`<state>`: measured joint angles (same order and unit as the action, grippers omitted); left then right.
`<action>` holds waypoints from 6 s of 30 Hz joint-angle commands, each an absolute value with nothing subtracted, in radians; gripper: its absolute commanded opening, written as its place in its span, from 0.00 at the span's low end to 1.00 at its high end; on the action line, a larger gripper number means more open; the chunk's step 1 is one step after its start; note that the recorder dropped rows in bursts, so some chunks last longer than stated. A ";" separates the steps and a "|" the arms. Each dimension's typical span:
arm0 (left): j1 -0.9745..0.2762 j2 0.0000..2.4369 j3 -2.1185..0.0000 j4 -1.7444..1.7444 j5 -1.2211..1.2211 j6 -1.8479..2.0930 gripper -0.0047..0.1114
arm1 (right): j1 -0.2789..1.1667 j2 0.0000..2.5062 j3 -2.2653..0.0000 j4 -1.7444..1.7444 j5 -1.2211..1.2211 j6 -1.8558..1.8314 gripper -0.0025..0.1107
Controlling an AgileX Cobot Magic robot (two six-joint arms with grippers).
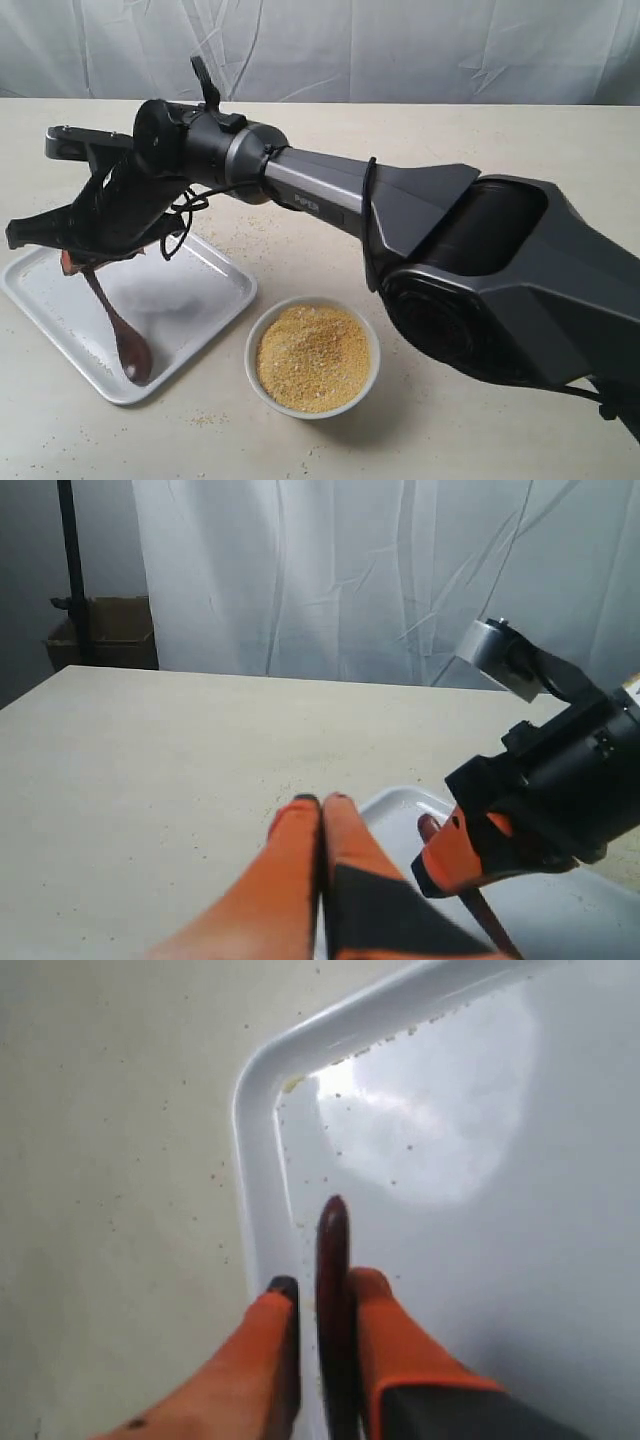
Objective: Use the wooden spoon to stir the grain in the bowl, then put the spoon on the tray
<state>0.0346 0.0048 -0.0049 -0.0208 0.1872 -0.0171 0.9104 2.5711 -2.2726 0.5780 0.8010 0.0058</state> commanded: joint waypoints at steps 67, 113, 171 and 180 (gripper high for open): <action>0.038 0.000 0.000 -0.020 0.181 -0.019 0.04 | 0.142 0.276 -0.397 -0.183 0.465 0.193 0.03; 0.038 0.000 0.000 -0.020 0.181 -0.019 0.04 | 0.142 0.042 -0.264 -0.162 0.409 0.055 0.03; 0.038 0.000 0.000 -0.020 0.181 -0.019 0.04 | 0.128 0.000 0.000 0.010 0.357 0.055 0.03; 0.038 0.000 0.000 -0.020 0.181 -0.019 0.04 | 0.128 0.000 0.000 0.010 0.357 0.055 0.03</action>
